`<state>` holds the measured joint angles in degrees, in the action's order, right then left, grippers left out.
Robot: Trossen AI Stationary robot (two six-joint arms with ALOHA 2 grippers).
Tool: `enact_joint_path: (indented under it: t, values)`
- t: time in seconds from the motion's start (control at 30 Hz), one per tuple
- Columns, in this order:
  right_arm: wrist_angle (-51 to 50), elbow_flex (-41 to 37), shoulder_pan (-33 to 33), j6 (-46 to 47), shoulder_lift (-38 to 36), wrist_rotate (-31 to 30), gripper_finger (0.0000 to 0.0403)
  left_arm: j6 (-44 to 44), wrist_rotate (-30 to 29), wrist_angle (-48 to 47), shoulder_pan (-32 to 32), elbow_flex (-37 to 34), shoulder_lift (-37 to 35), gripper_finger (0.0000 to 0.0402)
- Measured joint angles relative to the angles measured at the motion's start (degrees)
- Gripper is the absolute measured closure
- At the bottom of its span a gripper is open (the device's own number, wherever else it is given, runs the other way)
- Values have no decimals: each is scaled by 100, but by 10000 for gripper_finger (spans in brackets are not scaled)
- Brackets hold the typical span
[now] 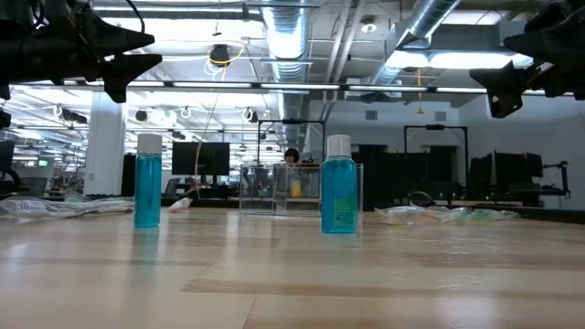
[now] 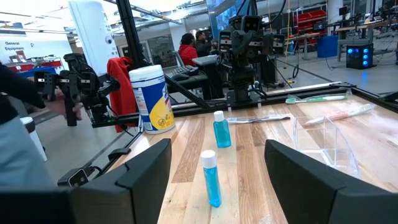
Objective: Pick & Place toothbrushing station
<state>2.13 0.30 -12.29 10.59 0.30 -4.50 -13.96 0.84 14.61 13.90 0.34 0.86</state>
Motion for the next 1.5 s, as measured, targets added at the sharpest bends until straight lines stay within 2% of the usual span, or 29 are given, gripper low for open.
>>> enact_joint_path:
  t: [0.43,0.6,0.77,1.1,1.2,1.37,1.5]
  values:
    - [0,0,0,0,2,-2,154,4,-4,50,1,0,2,220]
    - [0,-1,0,-1,1,-1,154,3,-511,69,-1,0,133,220]
    - [0,0,2,0,2,-2,154,-17,-707,195,0,0,287,220]
    - [81,-2,2,-2,0,-2,154,-1479,-663,325,-1,0,489,220]
    - [230,0,0,-2,0,-2,154,-1836,-887,353,-1,0,566,220]
    - [917,-2,9,-152,2,-27,154,-1860,-1421,412,-1,0,732,220]
    - [1781,-2,9,-393,2,-582,154,-2119,-1651,678,-1,0,881,220]
